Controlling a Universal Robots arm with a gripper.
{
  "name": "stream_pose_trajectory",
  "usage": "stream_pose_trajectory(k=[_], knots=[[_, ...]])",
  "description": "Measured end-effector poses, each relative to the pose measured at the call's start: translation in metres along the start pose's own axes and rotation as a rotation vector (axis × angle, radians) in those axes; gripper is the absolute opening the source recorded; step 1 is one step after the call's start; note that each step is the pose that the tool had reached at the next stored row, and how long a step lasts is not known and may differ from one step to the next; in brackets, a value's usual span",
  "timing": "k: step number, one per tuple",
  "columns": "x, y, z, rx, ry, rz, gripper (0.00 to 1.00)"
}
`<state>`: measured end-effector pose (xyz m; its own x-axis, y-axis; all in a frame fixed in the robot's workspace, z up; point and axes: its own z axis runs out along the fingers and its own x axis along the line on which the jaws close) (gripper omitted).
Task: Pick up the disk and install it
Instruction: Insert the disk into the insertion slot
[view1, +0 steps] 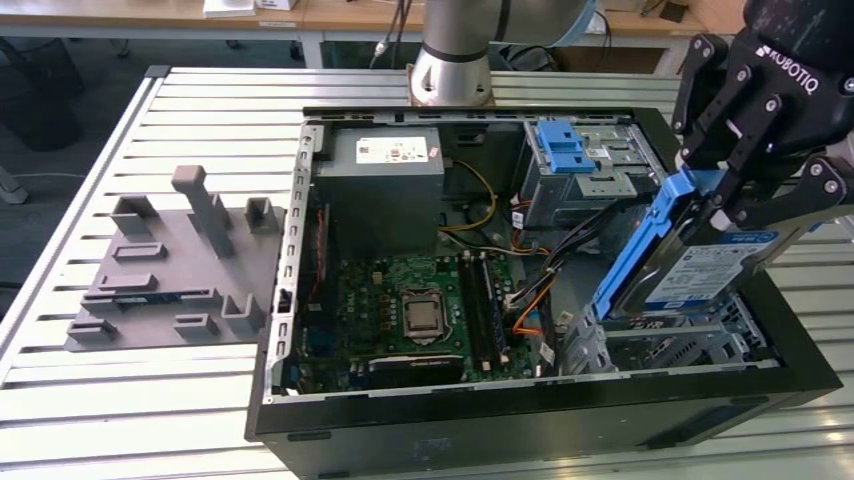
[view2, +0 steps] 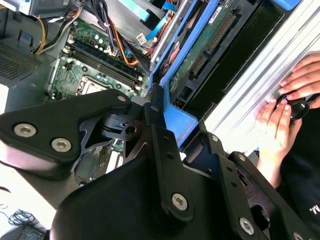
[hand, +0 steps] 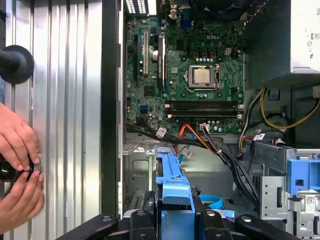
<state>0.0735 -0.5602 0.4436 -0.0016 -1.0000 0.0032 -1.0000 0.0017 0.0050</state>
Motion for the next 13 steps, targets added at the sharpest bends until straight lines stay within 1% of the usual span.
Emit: stream_pose_trajectory(k=[13], knots=[[0.0002, -0.0024, 0.0042, -0.0004, 0.0, 0.003, 0.36]])
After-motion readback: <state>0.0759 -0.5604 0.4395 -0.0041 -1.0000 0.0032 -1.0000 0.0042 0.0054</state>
